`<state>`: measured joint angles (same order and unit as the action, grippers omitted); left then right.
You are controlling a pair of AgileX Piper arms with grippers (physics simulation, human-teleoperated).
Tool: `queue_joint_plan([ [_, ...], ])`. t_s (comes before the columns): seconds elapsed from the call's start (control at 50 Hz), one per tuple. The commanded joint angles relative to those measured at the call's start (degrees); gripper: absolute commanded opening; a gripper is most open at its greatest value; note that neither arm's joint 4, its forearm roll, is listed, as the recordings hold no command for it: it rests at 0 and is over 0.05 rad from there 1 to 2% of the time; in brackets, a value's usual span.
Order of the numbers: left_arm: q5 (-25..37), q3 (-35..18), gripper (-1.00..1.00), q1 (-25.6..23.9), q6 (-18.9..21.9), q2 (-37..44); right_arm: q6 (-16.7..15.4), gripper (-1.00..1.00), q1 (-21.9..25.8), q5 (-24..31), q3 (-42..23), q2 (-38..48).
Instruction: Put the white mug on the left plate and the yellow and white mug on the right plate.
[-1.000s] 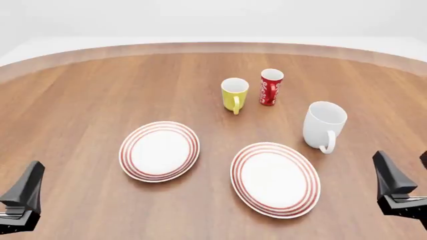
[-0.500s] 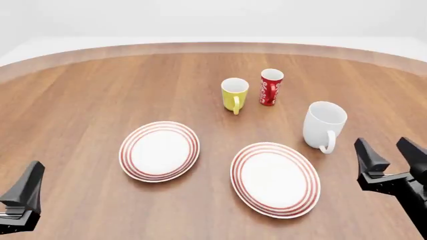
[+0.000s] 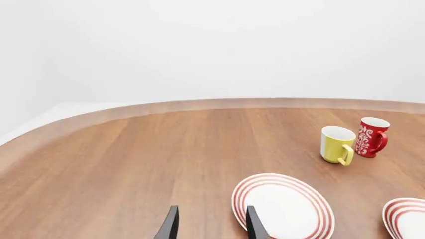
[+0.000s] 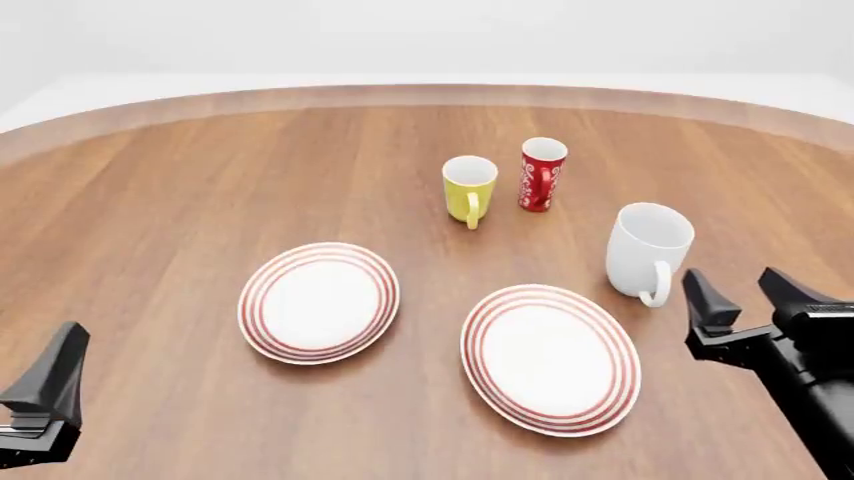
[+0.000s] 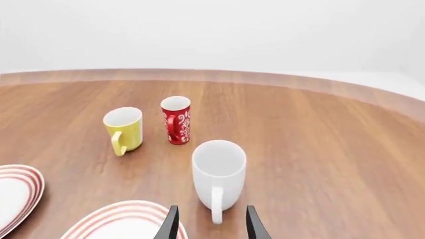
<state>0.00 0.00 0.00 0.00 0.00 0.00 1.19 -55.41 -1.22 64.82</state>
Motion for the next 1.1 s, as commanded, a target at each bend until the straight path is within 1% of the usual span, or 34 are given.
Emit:
queue_joint_plan([
  [0.02,0.0,0.0,1.00,0.0,0.0,0.0,0.1,1.00,0.2,-4.9,-1.7,7.5],
  [0.26,0.0,0.0,1.00,0.0,0.0,0.0,0.2,1.00,0.3,-9.3,-4.0,15.7],
  [0.62,0.0,0.0,1.00,0.0,0.0,0.0,1.0,1.00,0.0,-13.6,-6.7,24.8],
  [0.72,0.0,0.0,1.00,0.0,0.0,0.0,1.3,1.00,-0.2,-14.2,-7.2,26.4],
  [0.74,0.0,0.0,1.00,0.0,0.0,0.0,2.2,1.00,-0.5,-14.1,-7.6,27.2],
  [1.1,0.0,0.0,1.00,0.0,0.0,0.0,2.5,1.00,-0.5,-14.3,-10.1,31.5],
])
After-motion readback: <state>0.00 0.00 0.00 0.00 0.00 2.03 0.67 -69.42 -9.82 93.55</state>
